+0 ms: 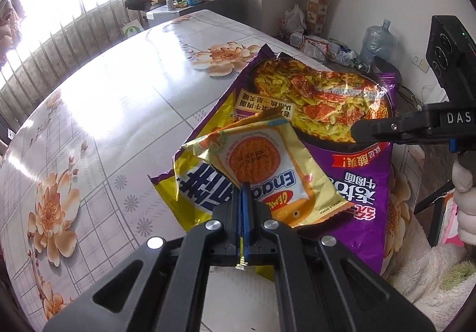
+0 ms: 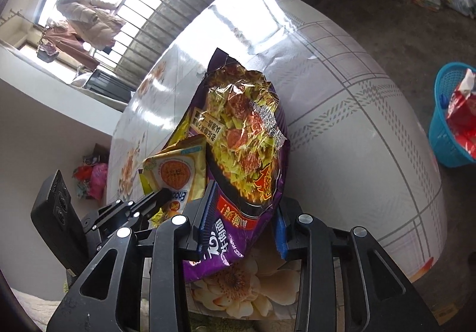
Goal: Collect trash
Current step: 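Lift the purple and yellow bags off the table with both grippers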
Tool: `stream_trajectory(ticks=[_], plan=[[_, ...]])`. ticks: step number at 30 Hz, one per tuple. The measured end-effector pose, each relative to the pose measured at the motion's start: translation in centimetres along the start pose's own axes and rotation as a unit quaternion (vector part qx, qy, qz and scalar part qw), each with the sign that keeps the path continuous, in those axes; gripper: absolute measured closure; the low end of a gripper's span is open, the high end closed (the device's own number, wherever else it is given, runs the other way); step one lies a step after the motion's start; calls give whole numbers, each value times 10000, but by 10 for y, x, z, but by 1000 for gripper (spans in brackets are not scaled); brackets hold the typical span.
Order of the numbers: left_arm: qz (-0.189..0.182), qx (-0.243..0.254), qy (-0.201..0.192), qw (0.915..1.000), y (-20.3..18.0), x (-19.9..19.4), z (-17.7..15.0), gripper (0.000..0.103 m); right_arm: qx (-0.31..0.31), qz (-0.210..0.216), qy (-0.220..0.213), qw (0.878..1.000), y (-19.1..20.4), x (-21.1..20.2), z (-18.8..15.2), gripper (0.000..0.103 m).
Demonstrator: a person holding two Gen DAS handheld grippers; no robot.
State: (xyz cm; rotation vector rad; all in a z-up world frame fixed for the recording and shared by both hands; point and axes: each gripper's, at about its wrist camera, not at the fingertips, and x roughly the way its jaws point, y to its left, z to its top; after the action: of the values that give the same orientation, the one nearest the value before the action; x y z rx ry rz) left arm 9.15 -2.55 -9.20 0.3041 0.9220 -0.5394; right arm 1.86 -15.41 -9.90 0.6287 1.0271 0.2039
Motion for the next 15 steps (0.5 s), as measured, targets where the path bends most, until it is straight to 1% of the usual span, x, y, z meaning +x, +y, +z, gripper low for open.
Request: stream_trajectory(ticks=[7, 13, 15], plan=[[-1, -6, -7, 10000, -2, 0, 1, 103, -199, -176, -37, 9996, 4, 2, -1, 71], [-3, 7, -8, 10000, -1, 1, 1, 102, -309, -373, -50, 9988, 6, 2, -1, 78], [-4, 5, -11, 10000, -1, 1, 1, 103, -335, -446, -71, 9984, 5, 1, -2, 83]])
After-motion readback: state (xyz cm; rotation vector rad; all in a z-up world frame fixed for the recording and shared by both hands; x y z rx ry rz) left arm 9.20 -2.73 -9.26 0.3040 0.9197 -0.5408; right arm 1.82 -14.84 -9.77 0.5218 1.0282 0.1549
